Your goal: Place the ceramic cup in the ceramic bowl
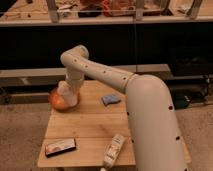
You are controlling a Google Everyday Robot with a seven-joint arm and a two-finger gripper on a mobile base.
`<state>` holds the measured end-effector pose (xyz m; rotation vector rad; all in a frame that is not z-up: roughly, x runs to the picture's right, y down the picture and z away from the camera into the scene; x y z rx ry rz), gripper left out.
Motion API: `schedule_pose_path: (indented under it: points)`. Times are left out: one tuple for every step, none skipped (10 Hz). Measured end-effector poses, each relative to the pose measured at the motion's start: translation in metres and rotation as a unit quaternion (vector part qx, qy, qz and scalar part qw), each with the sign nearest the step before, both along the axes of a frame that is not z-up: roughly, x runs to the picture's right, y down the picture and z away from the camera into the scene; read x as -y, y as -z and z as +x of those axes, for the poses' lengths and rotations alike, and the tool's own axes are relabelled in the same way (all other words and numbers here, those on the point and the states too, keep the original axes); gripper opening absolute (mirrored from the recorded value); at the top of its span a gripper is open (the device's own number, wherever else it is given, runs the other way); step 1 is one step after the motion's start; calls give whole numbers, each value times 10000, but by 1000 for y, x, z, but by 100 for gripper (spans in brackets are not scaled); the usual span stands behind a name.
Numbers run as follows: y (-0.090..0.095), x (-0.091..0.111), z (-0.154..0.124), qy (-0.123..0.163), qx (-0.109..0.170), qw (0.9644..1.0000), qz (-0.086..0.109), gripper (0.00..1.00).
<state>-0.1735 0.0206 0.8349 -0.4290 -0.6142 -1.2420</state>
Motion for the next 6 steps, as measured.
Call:
schedule_pose_path:
  points:
    - [0, 0, 0, 2, -1, 10000, 4, 27]
    - [0, 1, 1, 4, -3, 10000, 8, 27]
    - [-1, 1, 1, 4, -3, 10000, 10, 27]
    - [-1, 2, 1, 7, -4, 10000, 16, 21]
    - [-1, 2, 1, 10, -4, 10000, 19, 20]
    - [-1, 2, 1, 12, -5, 10000, 23, 16]
